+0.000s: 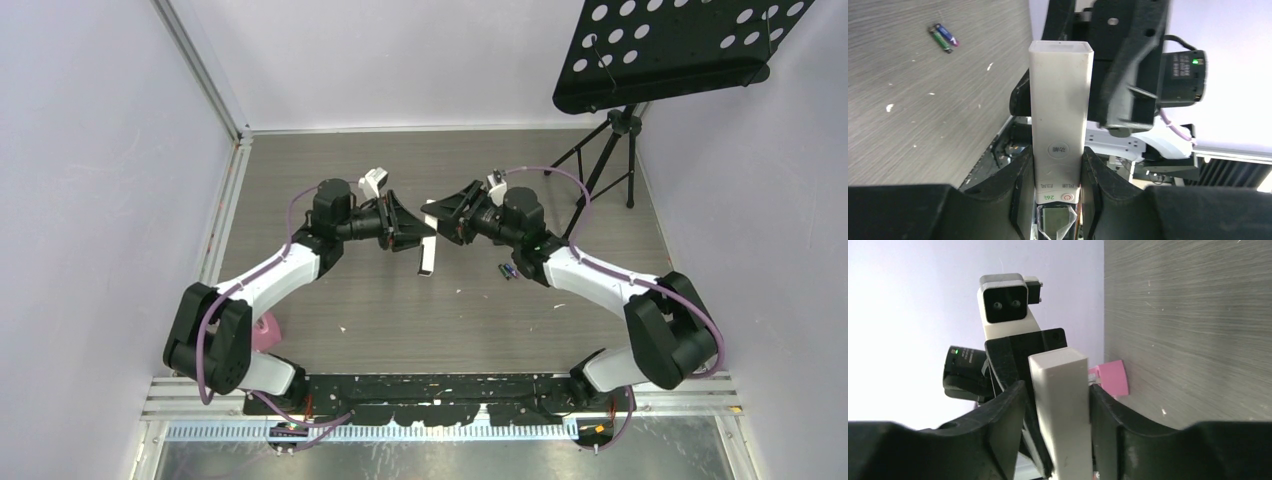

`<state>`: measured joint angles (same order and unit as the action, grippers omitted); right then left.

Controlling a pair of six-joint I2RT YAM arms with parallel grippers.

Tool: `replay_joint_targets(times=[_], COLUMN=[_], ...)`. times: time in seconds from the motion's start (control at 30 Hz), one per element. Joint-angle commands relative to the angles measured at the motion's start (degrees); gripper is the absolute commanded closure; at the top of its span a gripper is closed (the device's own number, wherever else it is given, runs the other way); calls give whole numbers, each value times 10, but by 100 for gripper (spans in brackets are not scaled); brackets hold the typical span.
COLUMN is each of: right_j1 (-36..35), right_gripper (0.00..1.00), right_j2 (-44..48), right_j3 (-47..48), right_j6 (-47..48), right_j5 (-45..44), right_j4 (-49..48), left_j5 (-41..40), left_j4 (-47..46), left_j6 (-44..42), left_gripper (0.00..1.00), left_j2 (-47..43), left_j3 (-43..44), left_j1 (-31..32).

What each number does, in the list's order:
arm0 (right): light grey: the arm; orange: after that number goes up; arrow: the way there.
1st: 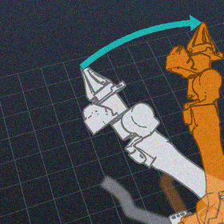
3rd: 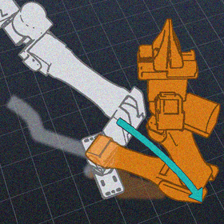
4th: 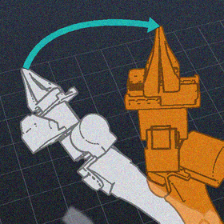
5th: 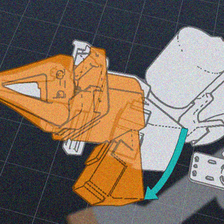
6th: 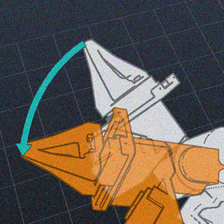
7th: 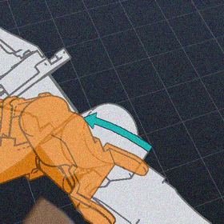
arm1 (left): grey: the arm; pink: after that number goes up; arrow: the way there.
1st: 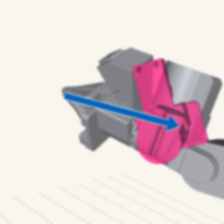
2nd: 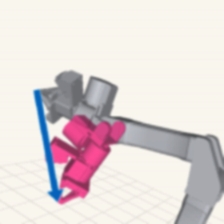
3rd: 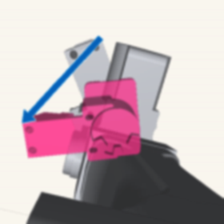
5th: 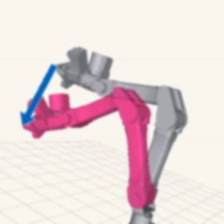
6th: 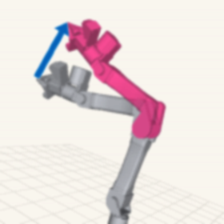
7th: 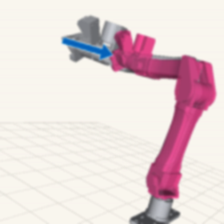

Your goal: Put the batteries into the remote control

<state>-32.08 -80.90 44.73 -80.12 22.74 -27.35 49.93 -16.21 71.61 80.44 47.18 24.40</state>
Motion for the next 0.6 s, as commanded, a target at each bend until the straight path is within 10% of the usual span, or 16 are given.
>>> replay_joint_targets(times=[0.0,0.13,0.3,0.57], right_j1=[-3,-3,-4,0], right_gripper=[55,80,95,99], right_j2=[-15,-19,9,29], right_j3=[5,1,2,13], right_j6=[-63,-88,-100,-129], right_j5=[27,16,-41,-119], right_j4=[-102,-116,-18,222], left_j5=[21,10,-31,-199], left_j4=[-89,-112,-146,63], left_j6=[65,78,19,-394], left_gripper=[100,95,43,25], left_j2=[-1,-6,-36,-167], left_j3=[-7,-18,-35,-6], left_j1=[3,3,2,2])
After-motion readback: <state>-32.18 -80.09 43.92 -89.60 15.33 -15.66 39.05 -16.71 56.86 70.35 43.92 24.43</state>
